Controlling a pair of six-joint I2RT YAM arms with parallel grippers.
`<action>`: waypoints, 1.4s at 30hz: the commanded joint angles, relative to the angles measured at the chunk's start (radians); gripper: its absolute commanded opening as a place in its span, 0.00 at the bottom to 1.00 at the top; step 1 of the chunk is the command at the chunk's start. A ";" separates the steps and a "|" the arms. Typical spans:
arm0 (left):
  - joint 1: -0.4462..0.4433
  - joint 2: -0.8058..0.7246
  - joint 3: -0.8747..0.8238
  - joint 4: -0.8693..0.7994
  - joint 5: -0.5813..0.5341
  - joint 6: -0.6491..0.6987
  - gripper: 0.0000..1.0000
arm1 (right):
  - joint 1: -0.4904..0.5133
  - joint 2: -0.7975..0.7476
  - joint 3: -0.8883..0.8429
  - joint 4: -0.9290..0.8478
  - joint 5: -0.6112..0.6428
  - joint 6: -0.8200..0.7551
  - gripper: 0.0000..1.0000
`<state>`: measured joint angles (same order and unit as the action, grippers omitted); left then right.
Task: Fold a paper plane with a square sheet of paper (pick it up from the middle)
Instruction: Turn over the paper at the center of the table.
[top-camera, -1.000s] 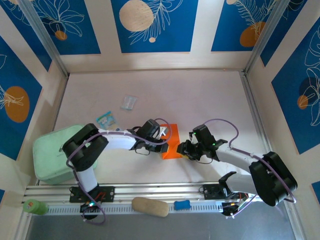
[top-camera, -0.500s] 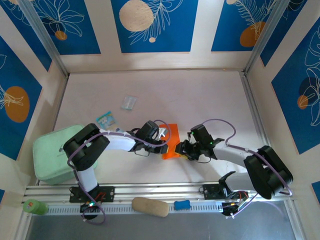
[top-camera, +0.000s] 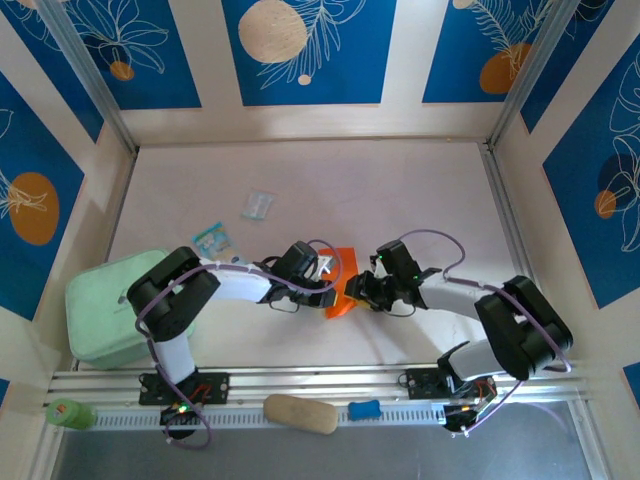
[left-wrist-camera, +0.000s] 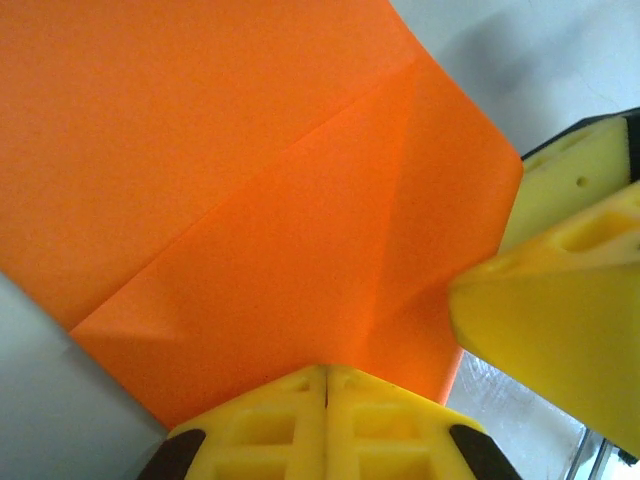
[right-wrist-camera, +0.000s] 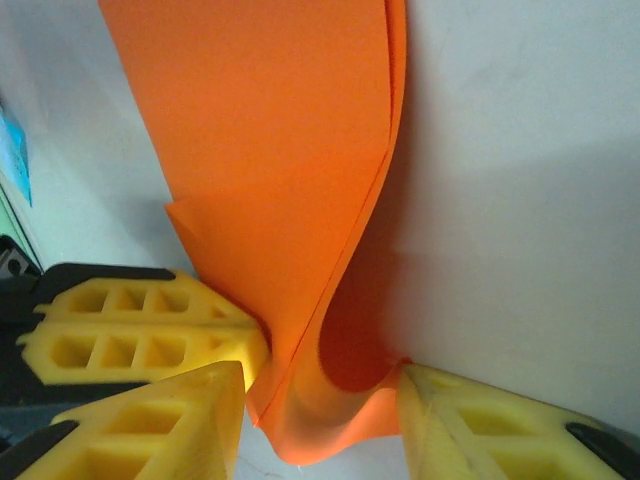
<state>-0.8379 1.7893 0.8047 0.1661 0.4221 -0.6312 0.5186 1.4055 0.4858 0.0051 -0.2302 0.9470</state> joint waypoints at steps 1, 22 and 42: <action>0.009 0.033 -0.021 -0.025 0.001 -0.009 0.00 | -0.016 0.035 0.031 0.029 -0.035 -0.035 0.45; 0.009 0.042 0.001 -0.051 -0.002 -0.008 0.00 | -0.066 0.155 0.031 0.120 -0.099 -0.057 0.45; 0.009 0.047 0.004 -0.050 -0.002 -0.009 0.00 | -0.071 0.134 0.014 0.127 -0.100 -0.045 0.40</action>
<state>-0.8379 1.7977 0.8120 0.1673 0.4263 -0.6312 0.4442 1.5066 0.5167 0.0685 -0.3782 0.9173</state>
